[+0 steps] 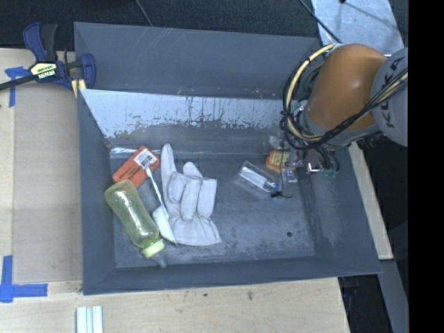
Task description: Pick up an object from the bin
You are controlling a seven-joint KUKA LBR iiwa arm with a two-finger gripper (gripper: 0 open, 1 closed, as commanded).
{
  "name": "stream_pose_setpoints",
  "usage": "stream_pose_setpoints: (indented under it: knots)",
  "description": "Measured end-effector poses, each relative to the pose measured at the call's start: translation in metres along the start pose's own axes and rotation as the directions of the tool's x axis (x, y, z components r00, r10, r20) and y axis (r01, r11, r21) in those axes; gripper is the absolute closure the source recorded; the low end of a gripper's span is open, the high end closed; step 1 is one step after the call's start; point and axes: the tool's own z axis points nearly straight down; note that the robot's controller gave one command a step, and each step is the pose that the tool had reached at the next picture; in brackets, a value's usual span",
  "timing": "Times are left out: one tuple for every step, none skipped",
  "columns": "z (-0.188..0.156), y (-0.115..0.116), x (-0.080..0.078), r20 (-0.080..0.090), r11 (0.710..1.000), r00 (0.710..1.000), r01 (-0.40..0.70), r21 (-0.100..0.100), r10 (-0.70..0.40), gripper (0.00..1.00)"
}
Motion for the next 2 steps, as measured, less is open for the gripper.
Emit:
stream_pose_setpoints:
  knots:
    - [0.068,0.007,-0.002,-0.004,1.0,1.0,0.021,-0.001,-0.021,0.0]
    - [0.084,0.002,-0.01,0.004,0.97,0.97,0.242,-0.001,-0.242,1.0]
